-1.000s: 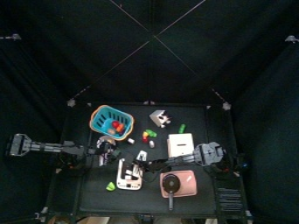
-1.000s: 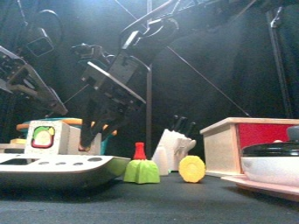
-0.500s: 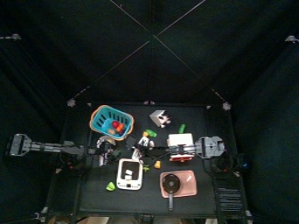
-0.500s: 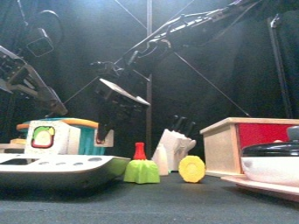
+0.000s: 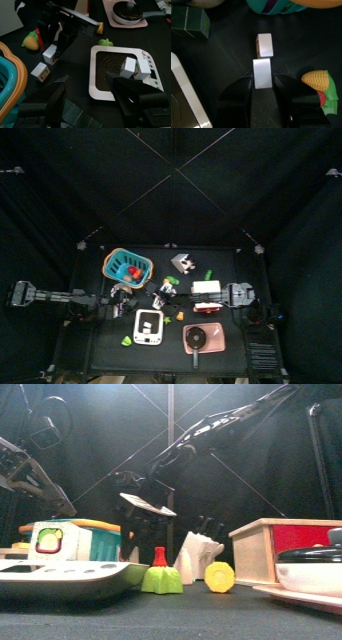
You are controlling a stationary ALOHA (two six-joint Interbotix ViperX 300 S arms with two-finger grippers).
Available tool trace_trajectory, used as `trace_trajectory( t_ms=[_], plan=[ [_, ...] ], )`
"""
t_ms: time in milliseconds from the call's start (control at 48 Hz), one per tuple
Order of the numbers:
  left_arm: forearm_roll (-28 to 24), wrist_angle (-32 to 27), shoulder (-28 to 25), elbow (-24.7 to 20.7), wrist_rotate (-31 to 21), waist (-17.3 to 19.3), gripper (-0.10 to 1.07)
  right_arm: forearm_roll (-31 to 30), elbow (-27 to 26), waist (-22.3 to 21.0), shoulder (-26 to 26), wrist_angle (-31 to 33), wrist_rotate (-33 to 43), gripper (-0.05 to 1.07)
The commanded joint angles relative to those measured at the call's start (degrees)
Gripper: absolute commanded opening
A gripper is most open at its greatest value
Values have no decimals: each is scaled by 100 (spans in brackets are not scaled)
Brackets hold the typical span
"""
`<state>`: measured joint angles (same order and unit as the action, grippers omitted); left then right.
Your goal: Place sushi piece above stove
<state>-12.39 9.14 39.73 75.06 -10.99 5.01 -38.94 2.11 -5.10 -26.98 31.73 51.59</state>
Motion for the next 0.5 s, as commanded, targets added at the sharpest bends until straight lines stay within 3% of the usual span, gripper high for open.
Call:
trace_trajectory(
  t_ms=[0,479],
  plan=[
    [9,26,-9,-88,9,0,93,0,-70,-105,114,-70,18,65],
    [0,26,-9,-79,9,0,93,-9,-70,-193,18,-220,18,85]
  ],
)
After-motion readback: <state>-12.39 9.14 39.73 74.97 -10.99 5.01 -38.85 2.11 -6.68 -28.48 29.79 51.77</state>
